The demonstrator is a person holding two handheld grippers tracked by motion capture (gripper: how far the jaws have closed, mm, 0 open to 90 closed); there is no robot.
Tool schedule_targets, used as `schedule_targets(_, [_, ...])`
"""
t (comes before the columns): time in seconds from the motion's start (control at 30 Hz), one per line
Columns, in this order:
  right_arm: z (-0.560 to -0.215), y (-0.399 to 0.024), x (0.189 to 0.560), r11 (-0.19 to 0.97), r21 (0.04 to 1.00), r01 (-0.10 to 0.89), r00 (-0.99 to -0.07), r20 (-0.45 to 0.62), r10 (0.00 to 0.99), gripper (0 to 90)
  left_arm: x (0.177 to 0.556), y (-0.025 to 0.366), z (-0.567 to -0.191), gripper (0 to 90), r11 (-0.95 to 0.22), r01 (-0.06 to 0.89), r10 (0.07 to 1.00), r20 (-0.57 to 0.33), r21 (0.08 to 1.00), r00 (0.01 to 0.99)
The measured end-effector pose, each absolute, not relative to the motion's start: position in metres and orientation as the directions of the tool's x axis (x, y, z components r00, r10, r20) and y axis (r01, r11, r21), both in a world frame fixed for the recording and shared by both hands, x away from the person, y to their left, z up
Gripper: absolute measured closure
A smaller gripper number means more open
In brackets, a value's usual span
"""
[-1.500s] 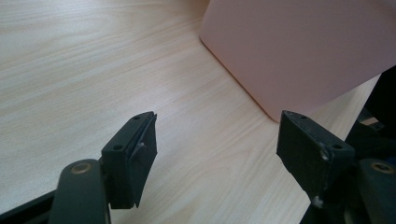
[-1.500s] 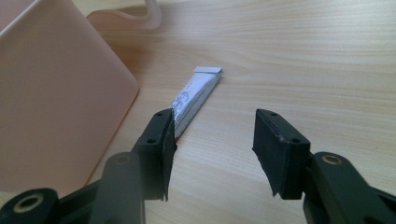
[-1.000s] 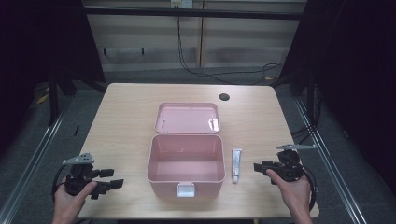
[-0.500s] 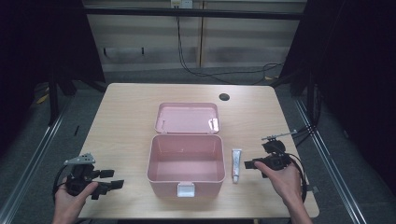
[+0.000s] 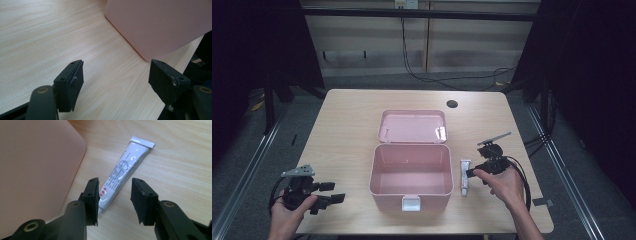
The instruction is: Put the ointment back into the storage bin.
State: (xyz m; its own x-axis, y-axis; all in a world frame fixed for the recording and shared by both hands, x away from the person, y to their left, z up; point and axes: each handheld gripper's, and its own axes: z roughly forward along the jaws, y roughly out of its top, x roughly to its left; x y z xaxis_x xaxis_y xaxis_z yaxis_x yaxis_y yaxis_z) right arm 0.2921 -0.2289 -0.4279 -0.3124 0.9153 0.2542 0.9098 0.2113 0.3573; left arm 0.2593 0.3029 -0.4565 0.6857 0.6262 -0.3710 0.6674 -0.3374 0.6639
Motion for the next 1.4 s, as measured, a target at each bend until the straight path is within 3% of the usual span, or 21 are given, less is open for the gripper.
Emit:
schedule_targets(0.53, [-0.446, -0.216, 0.310, 0.215, 0.252, 0.944, -0.277, 0.247, 0.928, 63.8, 0.259, 0.303, -0.457, 28.0, -0.337, 0.673, 0.634, -0.370, 0.658, 0.679])
schedule_targets(0.8, [-0.452, -0.212, 0.315, 0.201, 0.234, 0.951, -0.258, 0.247, 0.934, 60.1, 0.260, 0.303, -0.457, 28.0, -0.337, 0.675, 0.634, -0.372, 0.656, 0.678])
schedule_targets(1.4, [-0.465, -0.202, 0.321, 0.226, 0.169, 0.959, -0.253, 0.158, 0.955, 68.4, 0.261, 0.305, -0.457, 28.0, -0.333, 0.682, 0.642, -0.373, 0.651, 0.670])
